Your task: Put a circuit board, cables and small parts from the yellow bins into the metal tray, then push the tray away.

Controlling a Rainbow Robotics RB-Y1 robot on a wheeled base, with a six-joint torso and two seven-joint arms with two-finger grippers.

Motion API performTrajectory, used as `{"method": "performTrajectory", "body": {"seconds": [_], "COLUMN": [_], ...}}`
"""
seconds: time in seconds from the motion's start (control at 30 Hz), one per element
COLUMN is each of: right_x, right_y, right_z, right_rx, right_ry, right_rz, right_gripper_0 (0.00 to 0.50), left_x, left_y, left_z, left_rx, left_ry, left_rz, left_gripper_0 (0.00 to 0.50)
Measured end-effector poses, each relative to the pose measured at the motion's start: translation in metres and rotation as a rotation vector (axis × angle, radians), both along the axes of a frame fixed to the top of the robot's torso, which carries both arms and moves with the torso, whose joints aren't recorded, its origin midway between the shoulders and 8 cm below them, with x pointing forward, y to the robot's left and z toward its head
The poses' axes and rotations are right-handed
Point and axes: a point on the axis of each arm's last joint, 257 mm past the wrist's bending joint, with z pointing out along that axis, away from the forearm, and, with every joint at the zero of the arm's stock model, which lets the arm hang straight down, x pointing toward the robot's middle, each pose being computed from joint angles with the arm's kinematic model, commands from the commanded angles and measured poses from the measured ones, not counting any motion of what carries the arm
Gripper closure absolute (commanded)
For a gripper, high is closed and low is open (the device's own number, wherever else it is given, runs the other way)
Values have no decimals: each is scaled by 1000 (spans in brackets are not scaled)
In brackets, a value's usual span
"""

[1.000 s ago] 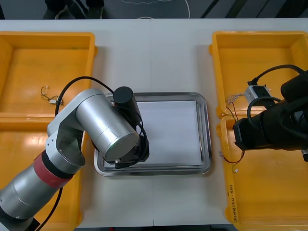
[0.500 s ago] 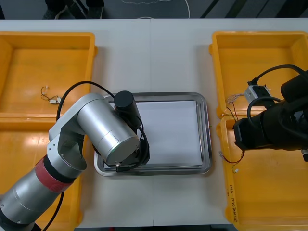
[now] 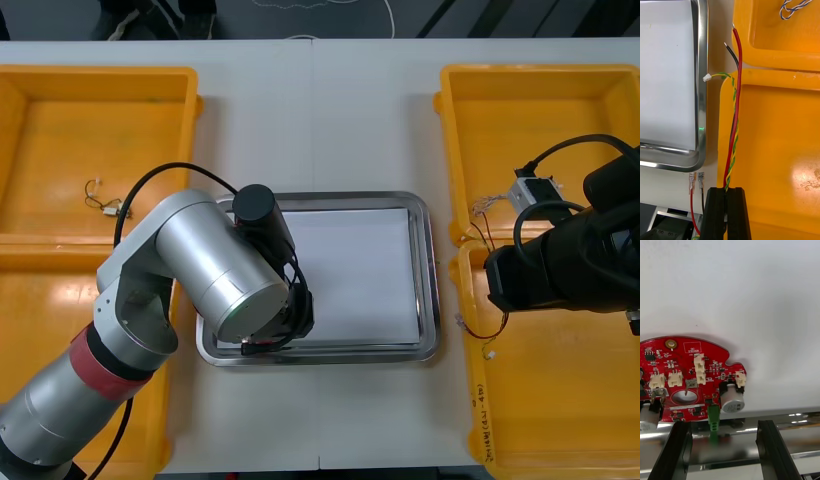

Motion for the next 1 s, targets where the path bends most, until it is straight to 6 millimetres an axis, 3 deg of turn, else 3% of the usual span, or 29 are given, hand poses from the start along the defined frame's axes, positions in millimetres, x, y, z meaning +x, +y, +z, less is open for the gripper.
{"method": "performTrajectory", "body": {"seconds": [0.17, 0.5, 0.67, 1.0], "right_x": [0, 0, 1, 9], "right_y": [0, 0, 0, 15], "right_z": [0, 0, 1, 5], "right_rx": [-1, -3, -3, -85], "right_ry": [-1, -1, -4, -52], "right_rz": [0, 4, 7, 123], "right_gripper_0": [500, 500, 500, 500], "left_x": [5, 36, 53, 83], "left_y": [6, 29, 44, 83], "left_z": [27, 87, 121, 165], "left_rx": [-2, -82, -140, -177], "left_ry": [-40, -183, -261, -327], "left_rz": [8, 109, 169, 238], "left_gripper_0": [0, 0, 0, 0]}}
